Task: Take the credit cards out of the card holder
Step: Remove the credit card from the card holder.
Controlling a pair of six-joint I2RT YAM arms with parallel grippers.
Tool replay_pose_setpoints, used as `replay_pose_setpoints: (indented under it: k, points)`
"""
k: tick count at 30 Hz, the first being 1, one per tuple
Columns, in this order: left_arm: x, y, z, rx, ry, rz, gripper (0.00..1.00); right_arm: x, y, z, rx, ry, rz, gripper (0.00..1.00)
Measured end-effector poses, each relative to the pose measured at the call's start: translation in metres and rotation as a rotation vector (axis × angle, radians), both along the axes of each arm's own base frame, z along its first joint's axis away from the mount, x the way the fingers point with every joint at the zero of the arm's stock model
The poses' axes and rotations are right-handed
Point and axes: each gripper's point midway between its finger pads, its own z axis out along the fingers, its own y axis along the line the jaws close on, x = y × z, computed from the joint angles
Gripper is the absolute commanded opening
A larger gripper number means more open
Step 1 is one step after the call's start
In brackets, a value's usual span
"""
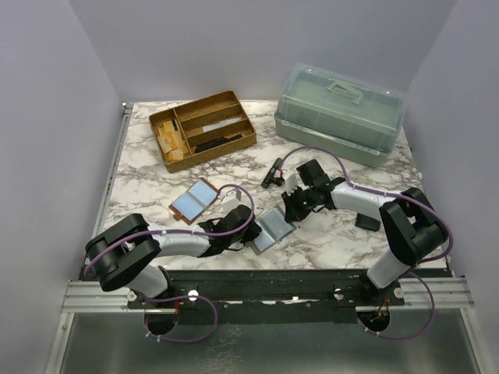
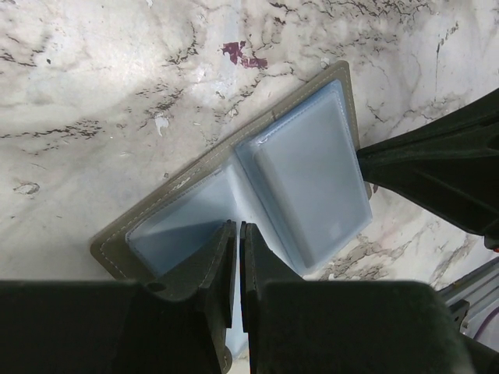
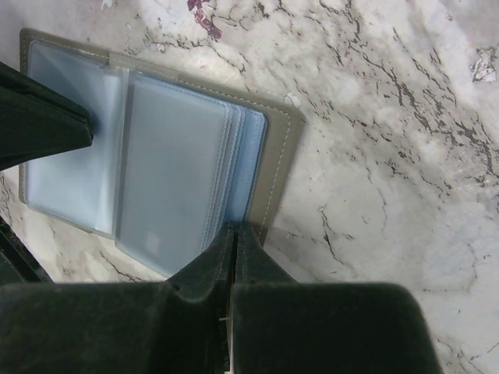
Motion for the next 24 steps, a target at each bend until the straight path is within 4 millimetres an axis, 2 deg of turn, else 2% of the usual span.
replay_pose_setpoints:
  k: [4, 9, 15, 20, 24]
  points:
    - [0.000, 0.000, 0.000, -0.008, -0.001, 0.004, 0.13, -0.001, 0.003, 0.001, -0.005, -0.014, 0.025, 0.01]
    - [0.000, 0.000, 0.000, -0.018, -0.003, 0.007, 0.14, -0.001, 0.005, 0.004, -0.006, -0.025, 0.048, 0.19]
    - [-0.002, 0.002, 0.001, -0.024, -0.008, 0.004, 0.15, -0.009, 0.013, 0.019, 0.057, -0.026, 0.103, 0.30]
    - [-0.004, 0.003, 0.001, -0.035, -0.015, -0.010, 0.16, -0.025, 0.028, 0.029, 0.150, 0.052, 0.173, 0.33]
    - [-0.008, 0.001, 0.002, -0.068, -0.019, -0.026, 0.20, -0.036, 0.033, 0.029, 0.193, 0.116, 0.202, 0.35]
